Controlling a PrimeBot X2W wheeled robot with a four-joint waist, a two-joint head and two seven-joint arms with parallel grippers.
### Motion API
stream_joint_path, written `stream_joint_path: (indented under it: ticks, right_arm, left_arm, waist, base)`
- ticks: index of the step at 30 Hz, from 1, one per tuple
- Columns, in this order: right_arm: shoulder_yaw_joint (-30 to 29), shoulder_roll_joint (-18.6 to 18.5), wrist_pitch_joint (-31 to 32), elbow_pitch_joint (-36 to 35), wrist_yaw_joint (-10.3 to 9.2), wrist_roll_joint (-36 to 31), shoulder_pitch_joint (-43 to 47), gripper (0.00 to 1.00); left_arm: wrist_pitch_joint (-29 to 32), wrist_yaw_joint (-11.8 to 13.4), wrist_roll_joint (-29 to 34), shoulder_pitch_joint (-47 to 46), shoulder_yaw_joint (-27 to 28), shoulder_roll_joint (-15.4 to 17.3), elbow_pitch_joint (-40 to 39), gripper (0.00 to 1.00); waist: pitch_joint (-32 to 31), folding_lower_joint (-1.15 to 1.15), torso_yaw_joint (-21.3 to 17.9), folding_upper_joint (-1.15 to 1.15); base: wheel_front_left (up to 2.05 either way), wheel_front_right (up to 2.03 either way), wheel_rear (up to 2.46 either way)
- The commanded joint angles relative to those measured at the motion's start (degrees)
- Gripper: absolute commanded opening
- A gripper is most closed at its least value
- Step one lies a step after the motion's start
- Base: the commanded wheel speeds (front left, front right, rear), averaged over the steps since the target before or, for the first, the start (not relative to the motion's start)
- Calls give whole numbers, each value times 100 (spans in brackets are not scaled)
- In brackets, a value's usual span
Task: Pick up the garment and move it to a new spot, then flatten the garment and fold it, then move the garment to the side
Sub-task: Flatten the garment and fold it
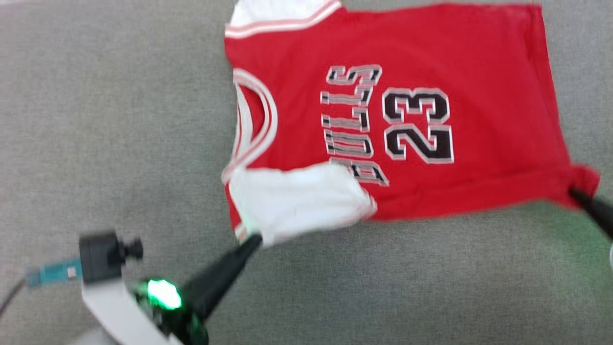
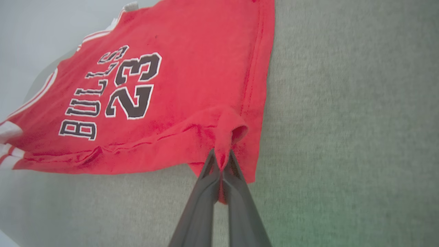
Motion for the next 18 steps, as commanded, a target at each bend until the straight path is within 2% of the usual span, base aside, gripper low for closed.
stream_joint_path:
  ticks: [1, 6, 10, 13, 18]
  right_arm:
    - [-43, -8, 21, -86, -9, 6, 168, 0]
    - [-542, 6, 108, -780, -9, -48, 1194, 0]
    - [-955, 92, 236, -1162, -9, -118, 1675, 0]
    - [-1141, 248, 388, -1283, -9, -171, 1676, 0]
    - [-1209, 526, 692, -1146, -9, -494, 1153, 0]
  left_arm:
    - [-49, 3, 69, 128, -20, 22, -49, 0]
    - [-271, 3, 239, 858, -56, 179, -428, 0]
    - [-312, 3, 380, 1147, -87, 279, -616, 0]
    - [-193, 3, 425, 840, -129, 291, -636, 0]
    - [125, 3, 223, -55, 5, 18, -240, 0]
  waist:
    - [-57, 0, 16, 0]
    - [-133, 0, 6, 0]
    - [-221, 0, -24, 0]
    - [-294, 0, -1, 0]
    - [-291, 0, -1, 0]
  base:
    - [0, 0, 0]
    - [0, 0, 0]
    - [0, 0, 0]
    - [0, 0, 0]
    - [0, 0, 0]
